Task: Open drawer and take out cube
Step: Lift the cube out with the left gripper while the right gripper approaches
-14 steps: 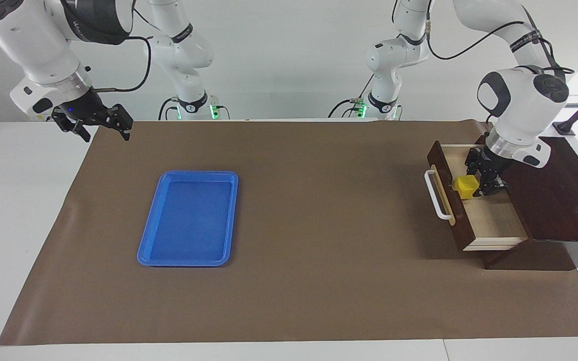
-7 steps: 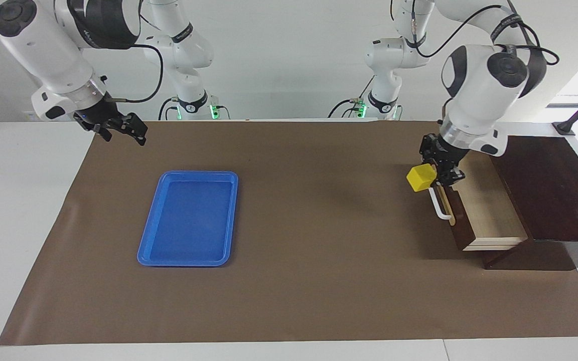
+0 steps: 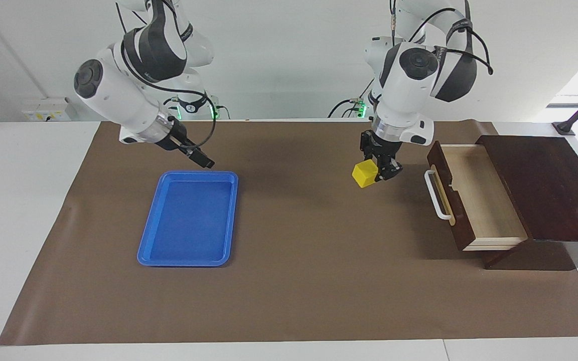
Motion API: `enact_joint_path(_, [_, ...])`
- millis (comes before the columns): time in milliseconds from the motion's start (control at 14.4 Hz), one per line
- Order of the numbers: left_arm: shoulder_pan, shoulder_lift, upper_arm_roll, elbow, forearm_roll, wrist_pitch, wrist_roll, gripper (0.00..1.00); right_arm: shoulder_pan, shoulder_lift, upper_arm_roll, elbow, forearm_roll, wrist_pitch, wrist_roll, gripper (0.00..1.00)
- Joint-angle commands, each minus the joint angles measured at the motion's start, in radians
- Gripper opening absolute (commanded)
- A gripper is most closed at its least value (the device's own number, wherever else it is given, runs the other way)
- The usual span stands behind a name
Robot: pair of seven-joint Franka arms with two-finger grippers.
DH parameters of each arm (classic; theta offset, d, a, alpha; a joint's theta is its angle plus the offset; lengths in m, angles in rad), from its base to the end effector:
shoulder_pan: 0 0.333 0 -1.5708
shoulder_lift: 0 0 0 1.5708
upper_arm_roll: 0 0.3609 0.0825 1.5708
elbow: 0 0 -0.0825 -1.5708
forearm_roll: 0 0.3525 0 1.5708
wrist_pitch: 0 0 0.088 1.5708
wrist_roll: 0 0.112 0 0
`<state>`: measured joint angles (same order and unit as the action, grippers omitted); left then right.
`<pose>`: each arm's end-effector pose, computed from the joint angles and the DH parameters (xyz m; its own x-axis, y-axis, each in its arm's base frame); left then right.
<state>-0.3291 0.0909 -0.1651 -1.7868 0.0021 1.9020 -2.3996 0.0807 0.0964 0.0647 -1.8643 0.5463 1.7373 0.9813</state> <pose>0.5003 -0.2653 0.5479 -0.3284 0.9442 -0.0275 0.9444 0.3287 0.0077 0.5278 0.1263 0.5112 0.4782 -0.6929 -0.5396 -0.8448 -0.5308 -0.0671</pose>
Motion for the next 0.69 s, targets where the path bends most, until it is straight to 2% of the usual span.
enact_joint_path(0, [-0.082, -0.048, 0.019, -0.060, -0.019, 0.071, -0.016, 0.09, 0.082, 0.006, -0.003, -0.093, 0.151, 0.126, 0.097, 1.00])
enact_joint_path(278, [-0.145, -0.075, 0.019, -0.126, -0.033, 0.124, -0.032, 0.10, 0.181, 0.113, -0.003, -0.090, 0.309, 0.269, 0.186, 1.00])
enact_joint_path(486, [-0.179, -0.092, 0.019, -0.161, -0.034, 0.155, -0.039, 0.11, 0.203, 0.199, -0.002, -0.026, 0.392, 0.333, 0.256, 1.00])
enact_joint_path(625, [-0.183, -0.092, 0.019, -0.172, -0.034, 0.158, -0.041, 0.12, 0.252, 0.213, -0.002, -0.013, 0.457, 0.396, 0.307, 1.00])
